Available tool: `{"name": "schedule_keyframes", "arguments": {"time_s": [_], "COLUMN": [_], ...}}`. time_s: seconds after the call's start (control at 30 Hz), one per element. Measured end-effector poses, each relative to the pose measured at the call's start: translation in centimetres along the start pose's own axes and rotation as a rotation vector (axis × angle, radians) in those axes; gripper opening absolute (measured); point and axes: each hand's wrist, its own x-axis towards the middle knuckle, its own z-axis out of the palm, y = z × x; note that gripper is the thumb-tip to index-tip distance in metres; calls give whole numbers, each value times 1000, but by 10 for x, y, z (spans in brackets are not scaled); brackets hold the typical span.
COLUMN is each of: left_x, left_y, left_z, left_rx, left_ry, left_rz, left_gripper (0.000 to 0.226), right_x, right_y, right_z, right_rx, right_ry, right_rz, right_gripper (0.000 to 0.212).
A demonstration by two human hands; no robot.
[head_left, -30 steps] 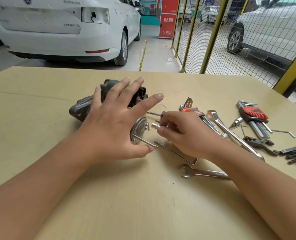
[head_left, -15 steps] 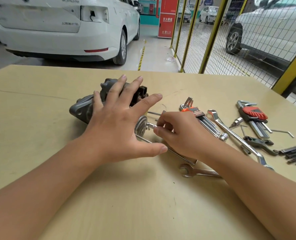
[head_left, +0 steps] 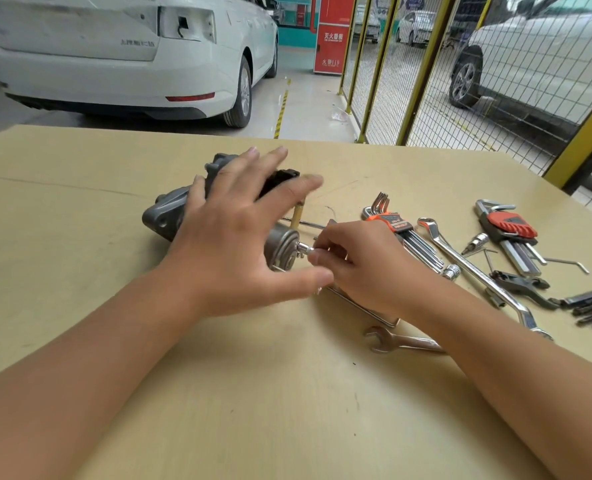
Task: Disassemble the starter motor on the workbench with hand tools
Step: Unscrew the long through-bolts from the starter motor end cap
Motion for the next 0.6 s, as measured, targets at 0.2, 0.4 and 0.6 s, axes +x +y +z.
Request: {"name": "schedule_keyframes", "arguments": {"time_s": [0.2, 0.4, 0.6], "left_x": [14, 12, 13], "left_y": [-46, -79, -85], "left_z": [-12, -14, -9], "left_rx": [26, -126, -166], "left_ry": [261, 99, 130], "left_rz": [-315, -481, -391], "left_gripper": [62, 55, 59], "right_x": [-2, -5, -5], "right_y": [-12, -20, -16], "right_z": [-2, -1, -3], "right_rx": [-124, -175, -157], "right_ry": [-70, -75, -22], "right_rz": [71, 96, 111], "right_gripper": [39, 33, 23]}}
